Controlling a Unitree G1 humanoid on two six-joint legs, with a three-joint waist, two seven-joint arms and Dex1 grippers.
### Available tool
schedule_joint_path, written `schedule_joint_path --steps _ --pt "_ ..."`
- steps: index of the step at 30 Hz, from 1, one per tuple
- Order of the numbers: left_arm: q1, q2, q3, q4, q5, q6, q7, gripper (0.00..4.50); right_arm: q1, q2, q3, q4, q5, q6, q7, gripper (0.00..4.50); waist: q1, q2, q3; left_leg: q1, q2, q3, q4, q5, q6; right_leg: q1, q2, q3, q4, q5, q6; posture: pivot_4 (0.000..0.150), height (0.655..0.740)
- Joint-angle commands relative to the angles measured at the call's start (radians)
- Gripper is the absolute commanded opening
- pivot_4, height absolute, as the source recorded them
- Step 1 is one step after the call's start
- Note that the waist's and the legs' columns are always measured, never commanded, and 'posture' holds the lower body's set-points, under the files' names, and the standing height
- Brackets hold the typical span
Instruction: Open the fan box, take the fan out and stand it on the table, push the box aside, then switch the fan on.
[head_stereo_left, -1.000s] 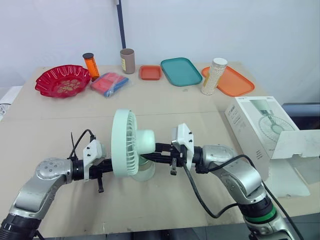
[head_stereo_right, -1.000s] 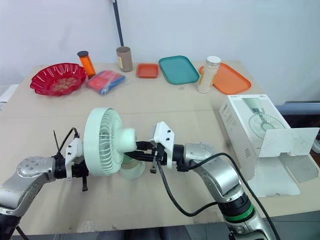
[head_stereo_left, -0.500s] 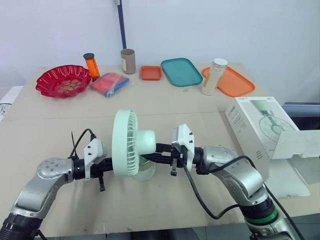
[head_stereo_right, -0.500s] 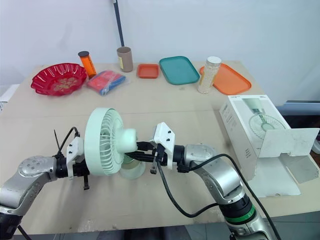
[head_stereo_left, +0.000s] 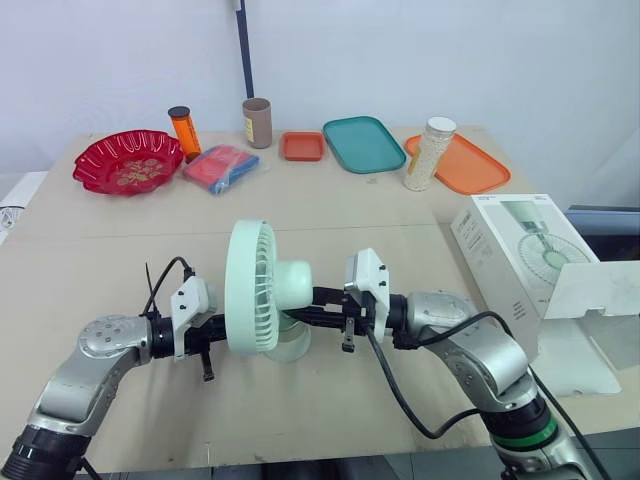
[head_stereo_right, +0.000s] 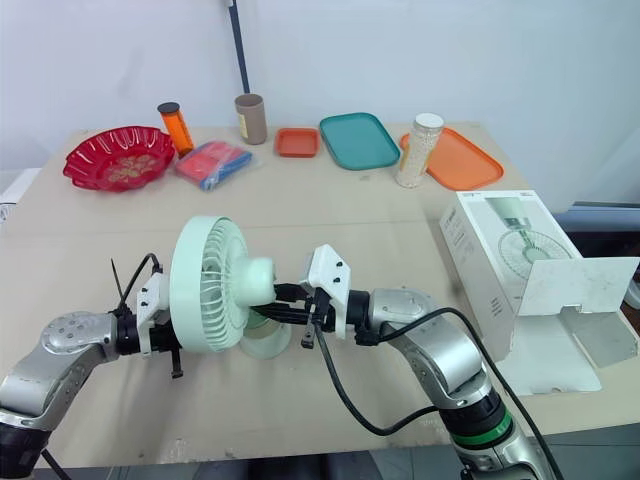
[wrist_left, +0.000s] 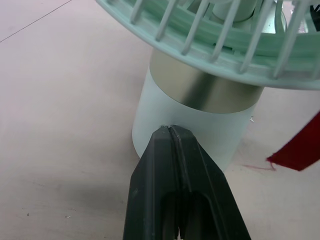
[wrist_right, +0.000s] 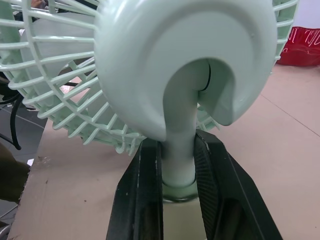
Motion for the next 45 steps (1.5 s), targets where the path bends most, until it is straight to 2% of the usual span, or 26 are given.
schedule_joint_path --steps 1,15,45 --pt "-0.001 -0.008 -0.006 -0.016 -0.001 -0.010 0.002 0.06 0.011 -0.010 0.002 -0.032 0.014 0.015 0.005 0.38 0.000 0.000 0.000 0.000 0.000 0.000 0.000 0.000 0.000 0.000 0.000 0.000 0.000 0.000 0.000 0.150 0.7382" --pt "0.044 0.008 0.021 -0.035 -0.008 -0.002 0.012 0.06 0.011 -0.016 0.000 -0.034 0.017 0.023 0.009 0.38 0.000 0.000 0.000 0.000 0.000 -0.001 0.001 0.000 0.000 0.001 0.000 -0.001 0.000 0.000 0.000 0.150 0.7382" --pt "0.022 -0.028 -0.006 -0.025 0.001 -0.009 0.037 0.06 0.012 -0.018 0.006 -0.049 0.015 0.039 0.004 0.38 0.001 0.000 0.000 0.000 0.000 -0.002 0.001 0.000 0.000 0.001 0.000 -0.002 0.000 0.000 0.000 0.150 0.7382"
